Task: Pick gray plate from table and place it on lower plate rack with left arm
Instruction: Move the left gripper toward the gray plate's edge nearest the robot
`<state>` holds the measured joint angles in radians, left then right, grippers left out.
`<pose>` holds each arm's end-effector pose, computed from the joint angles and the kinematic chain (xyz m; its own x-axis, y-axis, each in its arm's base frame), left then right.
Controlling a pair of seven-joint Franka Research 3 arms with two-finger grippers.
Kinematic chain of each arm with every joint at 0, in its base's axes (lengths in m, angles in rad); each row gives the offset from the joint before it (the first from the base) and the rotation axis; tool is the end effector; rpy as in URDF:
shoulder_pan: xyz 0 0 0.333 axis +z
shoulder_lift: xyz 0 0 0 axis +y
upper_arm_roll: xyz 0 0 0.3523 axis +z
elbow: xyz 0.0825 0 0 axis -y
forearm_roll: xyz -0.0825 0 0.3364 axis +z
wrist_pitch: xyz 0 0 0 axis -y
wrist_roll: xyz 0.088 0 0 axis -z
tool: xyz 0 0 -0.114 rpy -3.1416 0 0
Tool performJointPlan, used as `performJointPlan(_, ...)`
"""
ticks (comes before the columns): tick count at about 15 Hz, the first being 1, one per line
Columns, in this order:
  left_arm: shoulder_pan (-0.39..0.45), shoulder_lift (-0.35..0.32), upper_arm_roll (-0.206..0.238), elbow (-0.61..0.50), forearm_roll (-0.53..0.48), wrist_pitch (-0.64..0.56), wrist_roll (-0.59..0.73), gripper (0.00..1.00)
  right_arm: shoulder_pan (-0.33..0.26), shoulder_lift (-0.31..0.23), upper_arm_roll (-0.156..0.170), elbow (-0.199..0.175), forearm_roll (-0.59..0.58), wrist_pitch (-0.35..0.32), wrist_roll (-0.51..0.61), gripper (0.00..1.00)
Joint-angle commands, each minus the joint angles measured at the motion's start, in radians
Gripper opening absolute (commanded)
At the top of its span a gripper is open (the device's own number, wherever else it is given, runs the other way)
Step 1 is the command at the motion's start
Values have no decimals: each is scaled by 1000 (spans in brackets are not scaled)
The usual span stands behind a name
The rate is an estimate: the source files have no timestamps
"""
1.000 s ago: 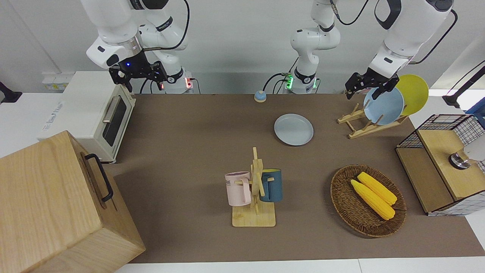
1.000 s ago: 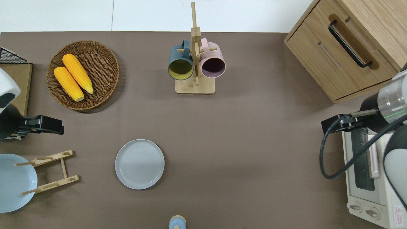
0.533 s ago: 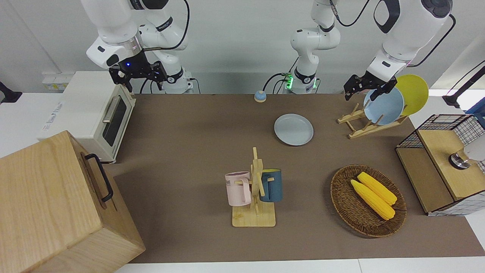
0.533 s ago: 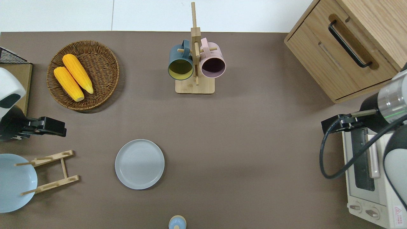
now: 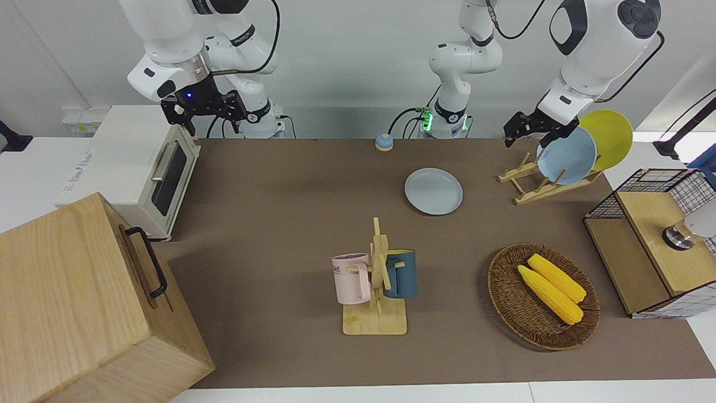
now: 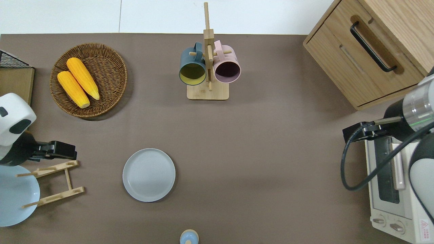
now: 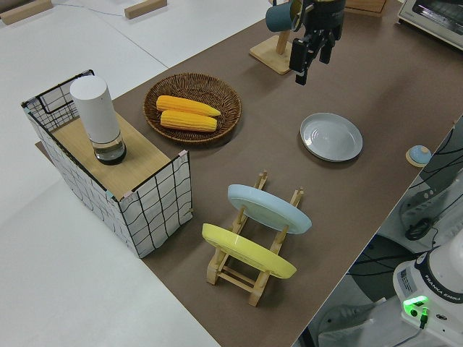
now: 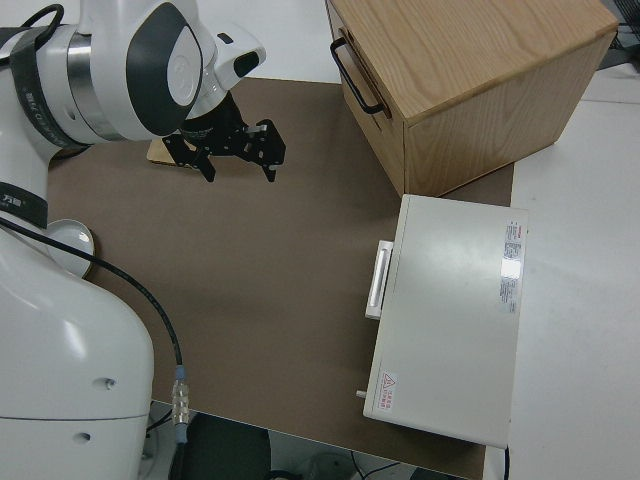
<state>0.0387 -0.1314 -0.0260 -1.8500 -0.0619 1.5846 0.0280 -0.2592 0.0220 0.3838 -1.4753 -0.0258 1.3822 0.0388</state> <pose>0.4526 -0.0020 0.6006 0.9912 -0.0138 -0.1320 -0.0057 -0.9981 0.0615 0.4904 0.0553 0.6678 0.9904 0.0809 -0.1125 0.0839 -0.9962 0.0219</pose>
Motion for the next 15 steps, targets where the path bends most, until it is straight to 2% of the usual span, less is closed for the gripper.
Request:
performJointPlan(1, 0, -174, 1, -248, -12, 138, 6, 993, -23, -2, 21, 7, -6, -11, 12, 983)
performJointPlan(5, -11, -198, 1, -319, -13, 195, 4, 993, -23, -2, 21, 7, -6, -12, 12, 983)
performJointPlan(8, -13, -209, -15, -383, -38, 264, 1, 993, -23, -2, 21, 6, -6, -11, 12, 983)
performJointPlan(15, -16, -201, -69, -607, -70, 556, -23, 993, -23, -2, 21, 7, -6, -11, 12, 983)
